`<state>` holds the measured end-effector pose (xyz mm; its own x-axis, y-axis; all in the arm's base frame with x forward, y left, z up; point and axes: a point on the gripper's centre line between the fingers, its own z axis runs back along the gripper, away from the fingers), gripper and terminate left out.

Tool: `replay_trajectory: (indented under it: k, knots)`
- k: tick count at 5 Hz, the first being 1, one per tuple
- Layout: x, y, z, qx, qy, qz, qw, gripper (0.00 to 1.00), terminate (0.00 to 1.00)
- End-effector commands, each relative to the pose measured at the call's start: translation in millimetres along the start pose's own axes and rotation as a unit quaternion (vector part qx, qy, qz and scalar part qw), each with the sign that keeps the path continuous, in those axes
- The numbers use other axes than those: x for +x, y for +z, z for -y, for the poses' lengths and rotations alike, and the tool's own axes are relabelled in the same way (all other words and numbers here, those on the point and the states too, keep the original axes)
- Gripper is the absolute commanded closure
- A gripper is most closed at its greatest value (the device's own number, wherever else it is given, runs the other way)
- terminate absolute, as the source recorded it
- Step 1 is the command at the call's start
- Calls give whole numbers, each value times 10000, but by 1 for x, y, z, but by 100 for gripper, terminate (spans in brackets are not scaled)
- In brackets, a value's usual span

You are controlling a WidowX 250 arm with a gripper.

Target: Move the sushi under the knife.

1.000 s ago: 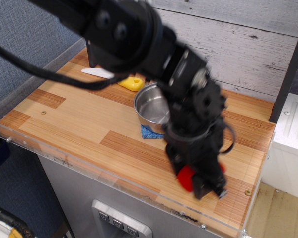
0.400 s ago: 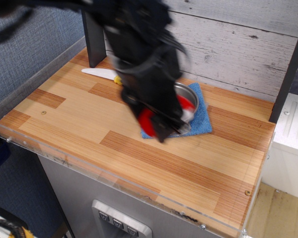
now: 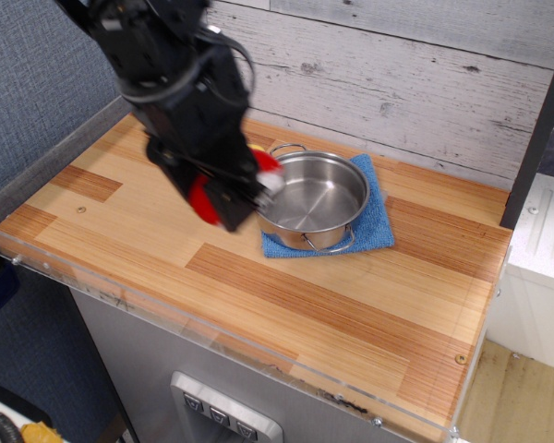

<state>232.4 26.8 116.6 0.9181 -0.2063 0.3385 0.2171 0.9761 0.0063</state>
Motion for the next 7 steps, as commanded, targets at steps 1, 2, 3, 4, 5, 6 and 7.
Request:
replay_trajectory:
  k: [1,2,3,4,5,6,7]
  knots:
    - [1,2,-59,423,533,-33,9977,100,0]
    - [-2,-13,-83,514,818,-114,9953,100,0]
    - [2,-19,-104,659,982,-196,9928,100,0]
    - [6,-33,-117,678,1119,-296,9910,100,0]
    - [12,-45,-126,707,1232,-337,9893,100,0]
    - [18,-62,-131,682,1285,-368,9887,100,0]
    - [13,-74,-134,714,1307,-520,9875,100,0]
